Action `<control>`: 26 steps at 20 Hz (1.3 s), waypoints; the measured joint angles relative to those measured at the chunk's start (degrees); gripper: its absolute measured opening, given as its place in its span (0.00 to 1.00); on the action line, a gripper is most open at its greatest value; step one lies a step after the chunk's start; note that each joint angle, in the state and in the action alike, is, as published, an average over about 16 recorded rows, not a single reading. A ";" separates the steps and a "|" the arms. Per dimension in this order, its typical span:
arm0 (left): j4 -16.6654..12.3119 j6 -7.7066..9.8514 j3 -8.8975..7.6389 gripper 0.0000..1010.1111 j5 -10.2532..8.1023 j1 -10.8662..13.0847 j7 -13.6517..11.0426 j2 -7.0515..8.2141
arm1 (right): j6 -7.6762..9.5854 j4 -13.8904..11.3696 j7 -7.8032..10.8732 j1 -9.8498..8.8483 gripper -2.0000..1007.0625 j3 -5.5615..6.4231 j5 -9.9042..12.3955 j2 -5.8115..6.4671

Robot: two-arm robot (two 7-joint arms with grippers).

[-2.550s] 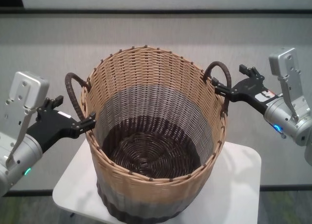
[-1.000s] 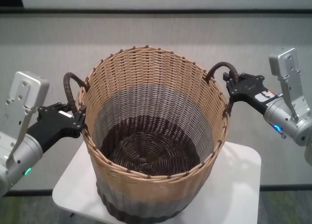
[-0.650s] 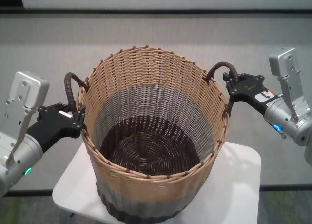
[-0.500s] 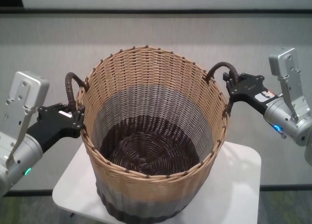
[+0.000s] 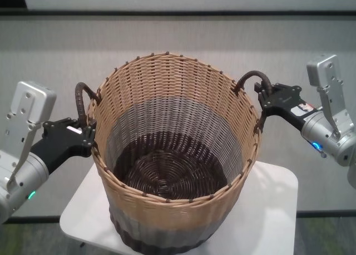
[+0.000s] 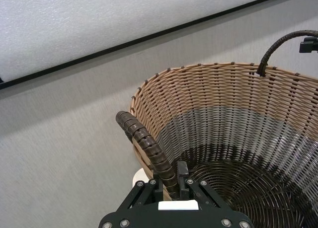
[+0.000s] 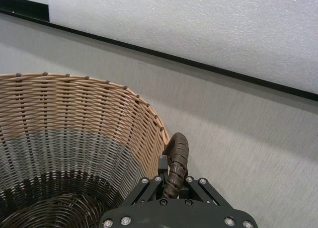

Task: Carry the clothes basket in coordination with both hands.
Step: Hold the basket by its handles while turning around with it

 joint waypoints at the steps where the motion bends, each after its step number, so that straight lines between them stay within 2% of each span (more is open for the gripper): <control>1: -0.15 0.00 -0.16 0.18 -0.07 0.12 0.00 -0.05 | -0.09 -0.14 0.01 -0.06 0.11 -0.01 -0.05 0.01; 6: -1.35 0.29 -1.13 0.18 -0.20 0.84 0.03 -0.32 | -0.52 -1.56 0.11 -0.64 0.11 0.02 -0.33 0.15; 12: -3.75 1.21 -2.32 0.18 0.00 1.64 -0.17 -0.71 | -0.50 -5.02 0.49 -2.06 0.11 0.24 -0.37 0.69; 20: -7.52 3.16 -2.80 0.18 1.71 1.51 -0.65 -0.90 | 0.33 -10.06 1.04 -3.87 0.11 0.71 0.31 1.76; 26: -9.33 4.39 -2.95 0.18 3.29 1.14 -0.77 -1.03 | 0.47 -11.98 0.88 -4.46 0.11 0.91 0.79 2.28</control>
